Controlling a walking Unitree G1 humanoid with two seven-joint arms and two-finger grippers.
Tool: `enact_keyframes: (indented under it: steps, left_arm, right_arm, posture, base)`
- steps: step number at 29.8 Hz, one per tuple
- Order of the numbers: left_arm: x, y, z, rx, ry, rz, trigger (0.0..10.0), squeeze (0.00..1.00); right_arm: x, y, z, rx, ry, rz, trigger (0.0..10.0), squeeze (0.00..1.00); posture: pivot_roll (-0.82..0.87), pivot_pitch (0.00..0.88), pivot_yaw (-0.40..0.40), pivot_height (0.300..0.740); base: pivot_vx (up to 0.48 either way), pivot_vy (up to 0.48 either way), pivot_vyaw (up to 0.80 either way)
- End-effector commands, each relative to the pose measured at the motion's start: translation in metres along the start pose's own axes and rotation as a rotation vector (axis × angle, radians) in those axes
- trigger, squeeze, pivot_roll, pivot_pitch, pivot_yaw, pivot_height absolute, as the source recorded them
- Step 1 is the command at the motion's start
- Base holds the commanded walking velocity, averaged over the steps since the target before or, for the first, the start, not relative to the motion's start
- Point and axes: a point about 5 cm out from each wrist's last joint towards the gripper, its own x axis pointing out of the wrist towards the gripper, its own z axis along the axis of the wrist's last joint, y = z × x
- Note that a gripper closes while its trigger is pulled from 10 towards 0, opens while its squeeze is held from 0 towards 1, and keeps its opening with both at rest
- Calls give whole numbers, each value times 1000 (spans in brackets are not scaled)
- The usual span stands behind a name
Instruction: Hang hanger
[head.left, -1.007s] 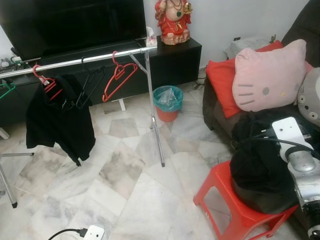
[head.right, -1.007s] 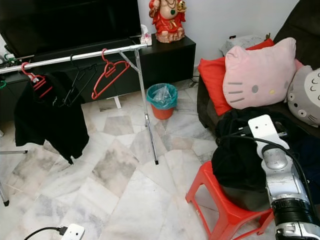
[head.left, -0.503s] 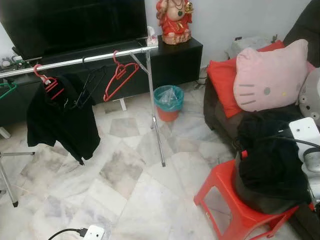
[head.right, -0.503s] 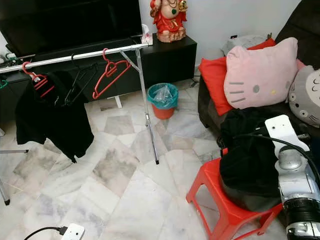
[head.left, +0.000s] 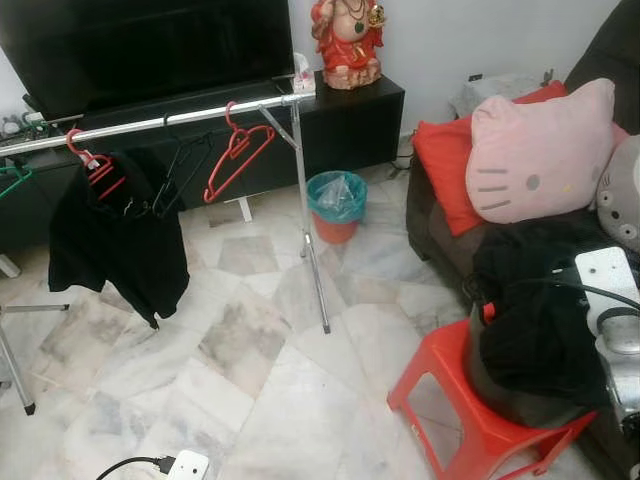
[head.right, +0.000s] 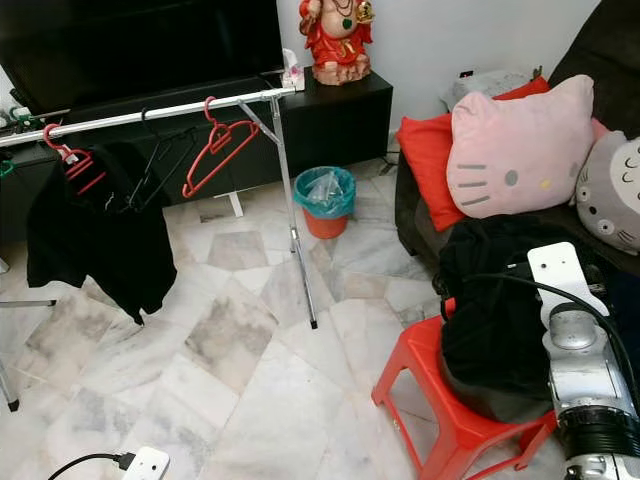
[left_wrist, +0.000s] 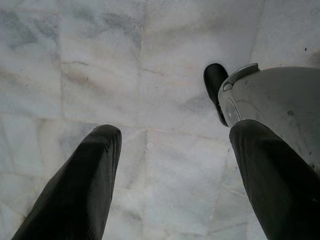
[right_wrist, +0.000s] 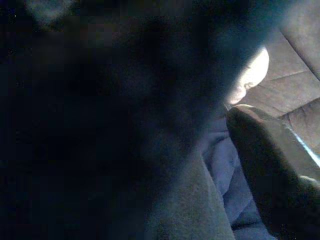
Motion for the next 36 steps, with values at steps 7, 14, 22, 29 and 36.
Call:
enact_keyframes:
  steps: [7, 14, 22, 29, 36]
  left_arm:
    - [0, 1, -2, 27, 7, 1, 10000, 0]
    - [0, 1, -2, 28, 8, 1, 10000, 0]
    - [-1, 1, -4, 30, 12, -1, 10000, 0]
    - [0, 1, -3, 30, 11, -1, 10000, 0]
    - [0, 1, -3, 30, 10, -2, 10000, 0]
  right_arm:
    - [-1, 9, 11, 1, -55, 42, 0, 0]
    - [-1, 8, 12, -5, -70, 43, 0, 0]
    - [-1, 8, 18, -21, -97, 44, 0, 0]
    - [-4, 7, 35, -33, -174, 39, 0, 0]
    - [-10, 3, 65, -44, -319, 24, 0, 0]
  posture:
    - [-77, 0, 102, 740]
    - [-77, 0, 102, 740]
    - [-76, 0, 101, 740]
    - [-76, 0, 102, 740]
    - [-78, 0, 104, 740]
  base:
    - [0, 0, 0]
    - [0, 0, 0]
    - [0, 0, 0]
    - [0, 0, 0]
    - [0, 0, 0]
